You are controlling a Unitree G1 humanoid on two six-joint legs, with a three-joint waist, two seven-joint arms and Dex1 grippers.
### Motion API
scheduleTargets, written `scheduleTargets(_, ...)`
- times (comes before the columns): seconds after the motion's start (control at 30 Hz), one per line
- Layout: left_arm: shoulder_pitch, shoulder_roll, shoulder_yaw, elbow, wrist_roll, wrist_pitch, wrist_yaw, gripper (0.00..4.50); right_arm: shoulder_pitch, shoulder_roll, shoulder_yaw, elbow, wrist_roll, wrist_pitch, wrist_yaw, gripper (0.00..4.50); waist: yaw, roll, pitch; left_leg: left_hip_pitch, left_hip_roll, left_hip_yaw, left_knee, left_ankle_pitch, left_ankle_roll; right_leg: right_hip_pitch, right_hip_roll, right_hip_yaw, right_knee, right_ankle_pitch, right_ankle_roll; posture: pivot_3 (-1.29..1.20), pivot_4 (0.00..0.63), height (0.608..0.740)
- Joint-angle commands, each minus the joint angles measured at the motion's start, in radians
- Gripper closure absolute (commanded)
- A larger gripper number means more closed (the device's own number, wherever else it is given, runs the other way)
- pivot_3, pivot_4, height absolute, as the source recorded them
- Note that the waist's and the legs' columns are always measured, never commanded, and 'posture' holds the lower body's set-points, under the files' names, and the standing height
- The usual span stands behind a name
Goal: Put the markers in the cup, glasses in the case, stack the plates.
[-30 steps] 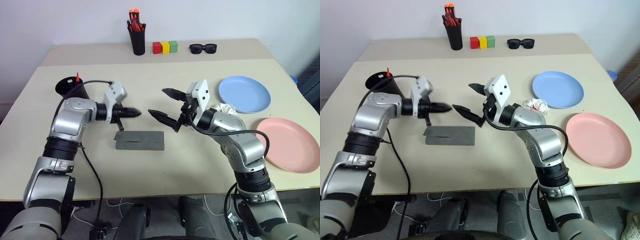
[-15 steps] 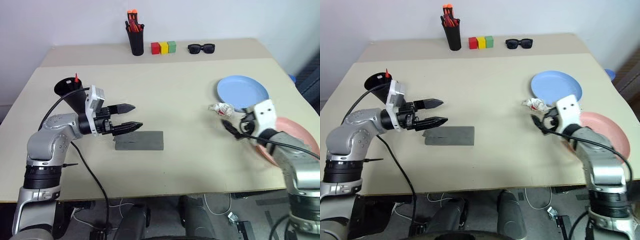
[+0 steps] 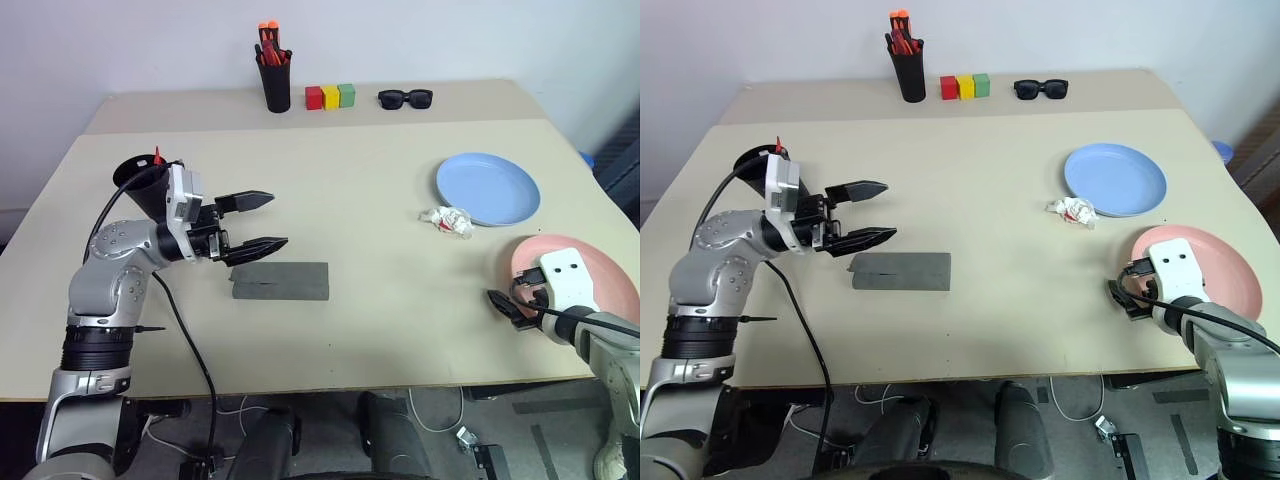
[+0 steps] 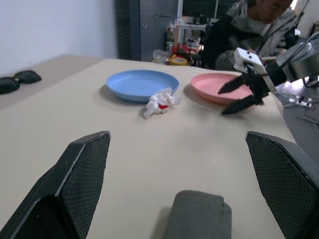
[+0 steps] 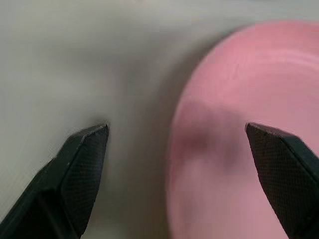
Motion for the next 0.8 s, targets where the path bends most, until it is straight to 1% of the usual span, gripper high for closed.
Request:
scheduleTargets(0.03, -0.03, -0.003, 0.018, -0.004, -0.026, -0.015, 0.009, 0.0, -0.014, -0.012, -0.025, -0.015, 0.004, 0.032, -0.009, 1.9, -0.001, 0.0, 0.0, 0.0, 0.0, 0.0, 0.0, 0.0, 0.0, 0.0, 0.0, 0.0, 0.0, 0.0, 0.0, 0.0, 0.15, 0.74)
scheduleTargets(0.17, -0.033, -0.008, 0.021, 0.002, -0.016, -0.028, 0.034, 0.0, -0.092, -0.017, -0.04, 0.053, -0.031, -0.001, -0.056, 4.08, -0.002, 0.0, 0.0, 0.0, 0.0, 0.0, 0.0, 0.0, 0.0, 0.0, 0.0, 0.0, 0.0, 0.0, 0.0, 0.0, 0.15, 0.74)
scheduleTargets(0.2, -0.033, -0.008, 0.022, 0.003, -0.015, -0.03, 0.039, 0.0, -0.109, -0.017, -0.043, 0.068, -0.039, -0.013, -0.066, 4.45, -0.003, 0.0, 0.0, 0.0, 0.0, 0.0, 0.0, 0.0, 0.0, 0.0, 0.0, 0.0, 0.0, 0.0, 0.0, 0.0, 0.15, 0.74)
scheduleTargets(0.27, -0.035, -0.016, 0.033, 0.01, -0.015, -0.041, 0.067, 0.0, -0.159, -0.007, -0.049, 0.106, -0.06, -0.066, -0.099, 4.45, -0.001, 0.0, 0.0, 0.0, 0.0, 0.0, 0.0, 0.0, 0.0, 0.0, 0.0, 0.0, 0.0, 0.0, 0.0, 0.0, 0.15, 0.74)
scheduleTargets(0.4, -0.038, -0.012, 0.043, 0.01, -0.028, -0.028, 0.088, 0.0, -0.321, -0.01, -0.038, 0.226, -0.083, -0.246, -0.124, 4.45, -0.005, 0.0, 0.0, 0.0, 0.0, 0.001, 0.0, 0.0, 0.0, -0.001, 0.0, 0.0, 0.0, 0.0, 0.0, 0.0, 0.15, 0.74)
scheduleTargets(0.5, -0.031, -0.011, 0.038, -0.003, -0.024, -0.033, 0.103, 0.0, -0.463, -0.012, 0.061, 0.353, -0.108, -0.373, -0.079, 4.45, -0.01, 0.0, 0.0, 0.0, 0.0, 0.001, -0.001, 0.0, 0.0, -0.001, 0.0, 0.001, 0.0, 0.0, 0.0, 0.0, 0.15, 0.74)
scheduleTargets(0.63, -0.022, -0.017, 0.037, -0.027, -0.026, -0.032, 0.129, 0.0, -0.634, 0.027, 0.211, 0.556, -0.155, -0.523, 0.0, 4.45, -0.01, 0.0, 0.0, 0.001, 0.0, 0.002, -0.002, 0.0, 0.0, -0.002, 0.001, 0.001, 0.0, 0.0, 0.0, 0.0, 0.15, 0.74)
scheduleTargets(0.7, -0.006, -0.013, 0.036, -0.057, -0.03, -0.022, 0.142, 0.0, -0.73, 0.067, 0.289, 0.669, -0.184, -0.598, 0.035, 4.45, -0.011, 0.0, 0.0, 0.0, 0.0, 0.002, -0.002, 0.0, 0.0, -0.002, 0.001, 0.001, -0.001, 0.0, 0.0, 0.0, 0.15, 0.74)
scheduleTargets(0.8, 0.021, 0.002, 0.043, -0.106, -0.039, -0.003, 0.162, 0.0, -0.807, 0.093, 0.355, 0.822, -0.23, -0.676, 0.062, 4.45, -0.009, 0.0, 0.0, -0.001, 0.0, 0.003, -0.001, 0.0, -0.001, -0.003, 0.001, 0.001, -0.001, 0.0, 0.0, 0.0, 0.15, 0.74)
